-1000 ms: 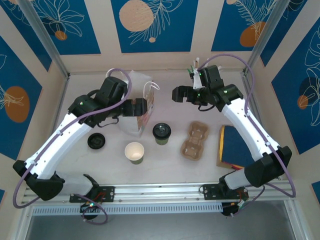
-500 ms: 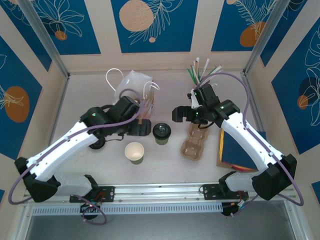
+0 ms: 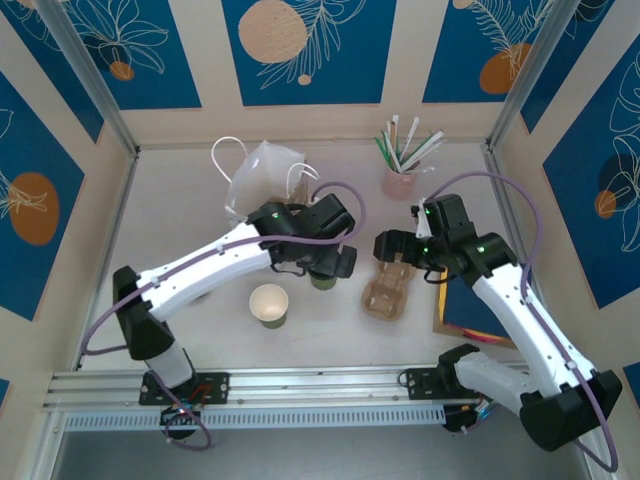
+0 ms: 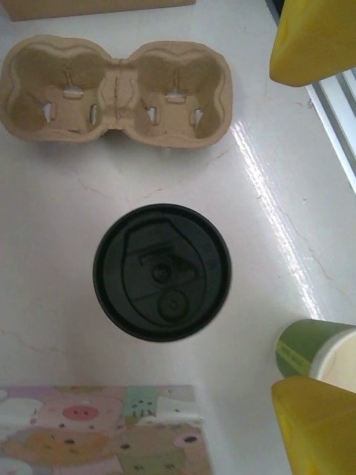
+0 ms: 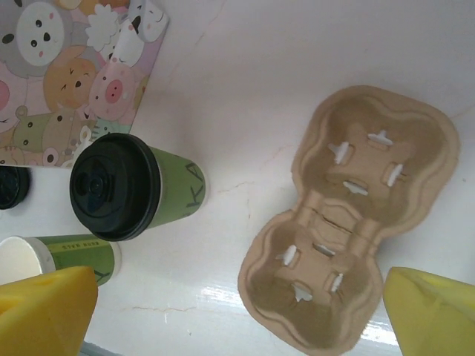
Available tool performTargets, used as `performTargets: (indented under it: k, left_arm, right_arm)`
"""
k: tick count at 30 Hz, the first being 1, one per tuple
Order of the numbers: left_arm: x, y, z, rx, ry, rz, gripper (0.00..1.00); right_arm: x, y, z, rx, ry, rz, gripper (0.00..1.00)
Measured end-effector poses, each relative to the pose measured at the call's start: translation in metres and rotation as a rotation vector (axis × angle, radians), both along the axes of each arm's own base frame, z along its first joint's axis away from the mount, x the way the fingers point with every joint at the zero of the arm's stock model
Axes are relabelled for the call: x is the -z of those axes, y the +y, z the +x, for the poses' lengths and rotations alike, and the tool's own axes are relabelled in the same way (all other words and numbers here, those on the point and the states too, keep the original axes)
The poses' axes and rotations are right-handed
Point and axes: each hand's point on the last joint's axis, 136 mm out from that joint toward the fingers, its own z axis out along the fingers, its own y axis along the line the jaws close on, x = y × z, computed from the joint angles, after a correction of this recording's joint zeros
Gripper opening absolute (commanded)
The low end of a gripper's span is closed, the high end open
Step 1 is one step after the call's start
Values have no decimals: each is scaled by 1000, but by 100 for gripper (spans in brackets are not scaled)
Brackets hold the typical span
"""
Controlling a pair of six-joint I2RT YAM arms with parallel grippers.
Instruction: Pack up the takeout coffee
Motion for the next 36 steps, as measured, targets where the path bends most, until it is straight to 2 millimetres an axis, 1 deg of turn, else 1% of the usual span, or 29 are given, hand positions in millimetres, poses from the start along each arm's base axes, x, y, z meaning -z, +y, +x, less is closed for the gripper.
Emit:
performTargets:
  k: [4, 7, 9, 12, 17, 19, 22, 30, 33, 36]
  left_arm:
    - [19, -8, 6, 32, 43, 43, 95]
    - [34, -6, 11, 51, 88, 72, 94]
    - [40, -5, 15, 65, 110, 83, 94]
    - [42, -5, 21, 107, 126, 86, 94]
    - [43, -4, 23, 227, 124, 91, 92]
    - [43, -4, 24, 263, 119, 94, 90]
    - [43, -5, 25, 336, 112, 91, 90]
    - [45, 9, 44, 464, 78, 116, 89]
    - [50, 10, 46, 505, 82, 124, 87]
    - [59, 7, 46, 542, 103, 137, 87]
  right_arm:
    - [-5, -7, -6, 19, -15, 6, 99]
    - [-6, -11, -9, 30, -22, 8, 99]
    - [-6, -13, -10, 35, -21, 10, 99]
    - [-4, -16, -11, 44, -17, 13, 99]
    - [0, -16, -13, 45, 5, 34, 99]
    - [0, -15, -13, 41, 9, 42, 99]
    - [-1, -14, -13, 40, 12, 52, 99]
    - [1, -14, -13, 41, 25, 59, 99]
    - [1, -14, -13, 40, 27, 62, 99]
    - [3, -13, -12, 40, 38, 61, 99]
